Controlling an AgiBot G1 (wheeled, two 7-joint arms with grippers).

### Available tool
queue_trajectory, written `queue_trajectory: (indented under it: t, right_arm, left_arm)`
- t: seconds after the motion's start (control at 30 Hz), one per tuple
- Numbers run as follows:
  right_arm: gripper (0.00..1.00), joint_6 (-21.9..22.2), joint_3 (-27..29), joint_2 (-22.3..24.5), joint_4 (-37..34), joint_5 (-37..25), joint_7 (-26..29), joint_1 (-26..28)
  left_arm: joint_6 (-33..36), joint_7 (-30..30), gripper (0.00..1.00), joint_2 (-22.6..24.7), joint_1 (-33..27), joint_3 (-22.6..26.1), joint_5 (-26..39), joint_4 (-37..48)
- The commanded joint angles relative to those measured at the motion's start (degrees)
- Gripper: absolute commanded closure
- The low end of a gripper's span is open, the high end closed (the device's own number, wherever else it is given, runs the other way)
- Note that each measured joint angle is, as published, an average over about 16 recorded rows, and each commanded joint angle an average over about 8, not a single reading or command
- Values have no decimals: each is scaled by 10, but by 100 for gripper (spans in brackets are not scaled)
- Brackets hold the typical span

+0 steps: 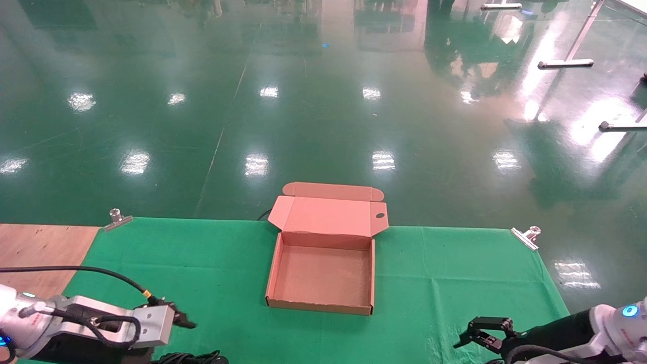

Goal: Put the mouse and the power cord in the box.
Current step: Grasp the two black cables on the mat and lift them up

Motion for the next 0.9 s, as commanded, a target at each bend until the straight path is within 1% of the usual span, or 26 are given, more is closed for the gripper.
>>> queue_trajectory:
  t: [0.03, 0.17, 0.33, 0.6, 0.9]
  right_arm:
    - [0, 11, -14, -14, -28, -36, -29, 10]
    - [0, 48, -30, -44, -81, -77, -82, 20]
    - [0, 82, -43, -86, -151, -103, -135, 31]
    - [0, 126, -48, -144, -274, -108, -197, 40]
    - [0, 151, -50, -189, -387, -107, -257, 48]
  left_arm:
    - [-15, 24, 0, 14, -16, 17, 38, 36]
    - [-50, 63, 0, 43, -31, 35, 77, 103]
    - [-80, 106, 0, 74, -42, 44, 94, 180]
    - [-113, 153, 0, 114, -55, 49, 103, 273]
    - [-133, 191, 0, 130, -63, 47, 101, 331]
